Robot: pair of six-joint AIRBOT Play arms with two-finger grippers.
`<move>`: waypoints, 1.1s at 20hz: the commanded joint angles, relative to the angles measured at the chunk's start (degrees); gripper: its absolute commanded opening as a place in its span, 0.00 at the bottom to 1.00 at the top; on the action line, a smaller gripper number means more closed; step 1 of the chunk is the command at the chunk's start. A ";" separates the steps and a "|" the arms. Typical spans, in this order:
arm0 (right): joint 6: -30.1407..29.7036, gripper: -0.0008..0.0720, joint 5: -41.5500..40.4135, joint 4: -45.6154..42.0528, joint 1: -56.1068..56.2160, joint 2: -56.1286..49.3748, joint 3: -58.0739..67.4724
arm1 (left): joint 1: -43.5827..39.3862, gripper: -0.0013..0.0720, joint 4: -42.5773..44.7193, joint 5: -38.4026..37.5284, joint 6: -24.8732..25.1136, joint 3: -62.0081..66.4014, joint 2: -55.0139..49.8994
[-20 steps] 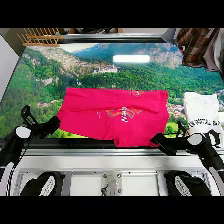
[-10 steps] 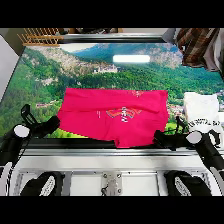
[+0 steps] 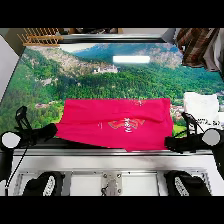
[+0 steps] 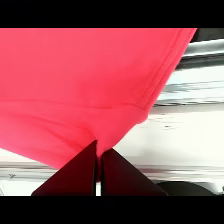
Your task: Fold the clothes and pants, and hang the long-sleeved shirts on hangers.
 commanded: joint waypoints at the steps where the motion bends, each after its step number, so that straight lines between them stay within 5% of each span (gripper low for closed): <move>1: 0.81 0.03 0.68 -1.57 0.04 -2.82 5.42 | 0.04 0.02 0.17 -2.62 -0.24 1.64 2.43; 14: 0.17 0.03 -16.24 -1.29 0.15 -37.70 32.06 | -8.20 0.03 0.22 11.65 2.95 30.51 -40.28; 22: -0.13 0.04 -28.37 0.74 0.31 -46.31 32.96 | -10.05 0.03 0.02 10.34 2.69 43.39 -58.53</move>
